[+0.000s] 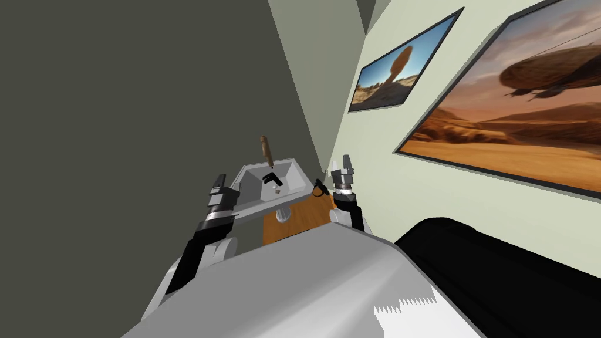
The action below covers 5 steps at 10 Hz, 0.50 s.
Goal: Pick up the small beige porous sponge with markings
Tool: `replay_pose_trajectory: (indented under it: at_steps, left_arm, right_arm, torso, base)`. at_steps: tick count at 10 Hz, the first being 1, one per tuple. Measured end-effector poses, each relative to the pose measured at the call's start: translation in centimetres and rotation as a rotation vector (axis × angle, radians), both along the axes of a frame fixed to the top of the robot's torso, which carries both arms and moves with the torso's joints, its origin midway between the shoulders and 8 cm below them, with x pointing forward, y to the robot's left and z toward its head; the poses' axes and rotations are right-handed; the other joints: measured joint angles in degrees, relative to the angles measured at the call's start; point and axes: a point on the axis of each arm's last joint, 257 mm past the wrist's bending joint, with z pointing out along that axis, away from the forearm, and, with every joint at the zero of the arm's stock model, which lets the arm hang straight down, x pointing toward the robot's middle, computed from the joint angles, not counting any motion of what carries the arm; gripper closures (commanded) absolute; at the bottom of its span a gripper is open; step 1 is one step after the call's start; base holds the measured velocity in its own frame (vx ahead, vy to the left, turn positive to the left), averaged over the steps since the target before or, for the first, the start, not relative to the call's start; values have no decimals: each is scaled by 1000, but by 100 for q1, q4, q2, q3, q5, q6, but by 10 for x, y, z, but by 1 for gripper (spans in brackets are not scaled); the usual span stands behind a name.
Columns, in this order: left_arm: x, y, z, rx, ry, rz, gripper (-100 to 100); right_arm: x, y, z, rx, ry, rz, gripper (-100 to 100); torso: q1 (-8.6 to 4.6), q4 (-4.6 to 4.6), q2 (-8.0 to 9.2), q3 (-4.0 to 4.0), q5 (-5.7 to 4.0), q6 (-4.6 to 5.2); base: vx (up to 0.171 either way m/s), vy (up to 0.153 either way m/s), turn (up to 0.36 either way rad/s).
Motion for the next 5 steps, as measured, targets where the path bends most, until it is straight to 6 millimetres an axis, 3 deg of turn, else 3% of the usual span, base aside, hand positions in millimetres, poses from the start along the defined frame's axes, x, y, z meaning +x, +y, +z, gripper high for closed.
replay_pose_trajectory:
  at_steps: [5]
  left_arm:
    - [20,5,-30,70,123,30,-100]
  right_arm:
    - [0,0,0,0,0,0,0]
  torso:
    - [7,1,4,2,1,0]
  base:
    - [14,-38,34]
